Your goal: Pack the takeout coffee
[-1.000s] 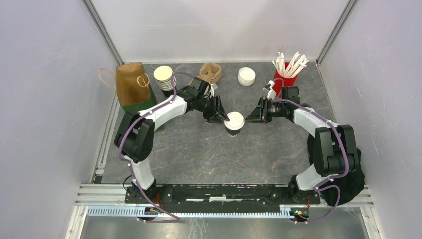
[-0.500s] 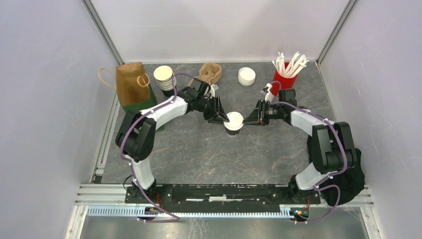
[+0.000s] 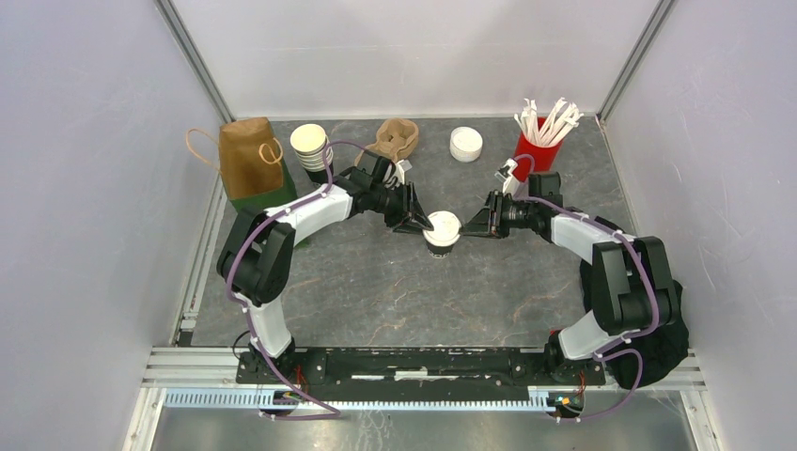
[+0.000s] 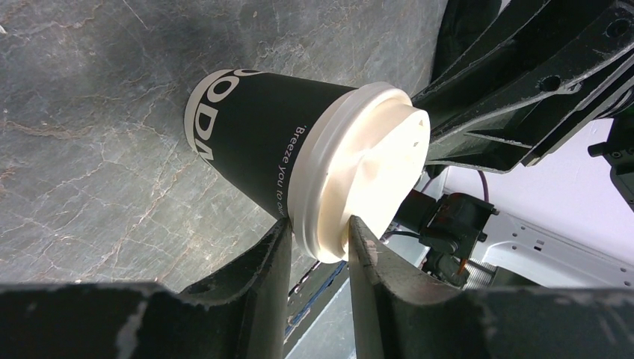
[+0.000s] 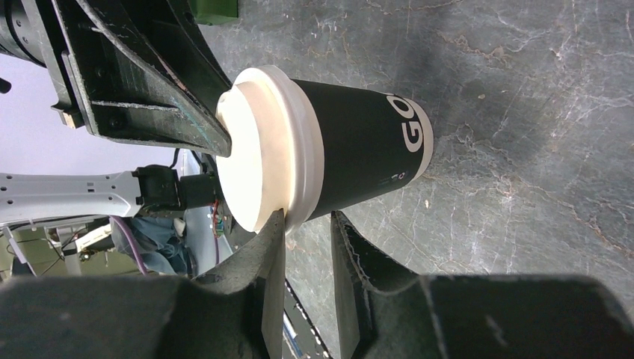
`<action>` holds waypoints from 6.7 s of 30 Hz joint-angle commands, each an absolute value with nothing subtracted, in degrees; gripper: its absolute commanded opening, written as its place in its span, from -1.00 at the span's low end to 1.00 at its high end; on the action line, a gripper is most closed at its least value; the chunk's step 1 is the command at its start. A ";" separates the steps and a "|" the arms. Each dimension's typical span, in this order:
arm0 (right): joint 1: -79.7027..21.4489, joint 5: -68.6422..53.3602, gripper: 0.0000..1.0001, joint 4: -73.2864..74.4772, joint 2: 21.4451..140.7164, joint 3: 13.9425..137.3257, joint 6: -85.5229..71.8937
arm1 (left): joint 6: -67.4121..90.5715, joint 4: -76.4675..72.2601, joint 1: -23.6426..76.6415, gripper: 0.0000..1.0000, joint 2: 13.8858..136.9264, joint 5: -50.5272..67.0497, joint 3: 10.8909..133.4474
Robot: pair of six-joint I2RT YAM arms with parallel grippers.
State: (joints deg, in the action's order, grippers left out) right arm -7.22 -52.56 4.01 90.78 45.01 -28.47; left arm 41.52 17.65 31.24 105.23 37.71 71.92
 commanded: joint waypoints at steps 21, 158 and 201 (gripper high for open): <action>-9.31 -50.47 -0.05 13.04 91.48 52.08 -24.32 | 40.43 21.98 32.26 0.37 105.31 36.22 78.22; -11.62 -12.88 0.96 50.04 62.27 66.21 -5.34 | 34.68 44.03 30.59 0.91 80.80 21.87 84.77; -13.56 -14.65 0.96 57.80 61.87 72.85 -6.57 | 7.96 49.91 30.11 0.45 131.92 -10.46 126.55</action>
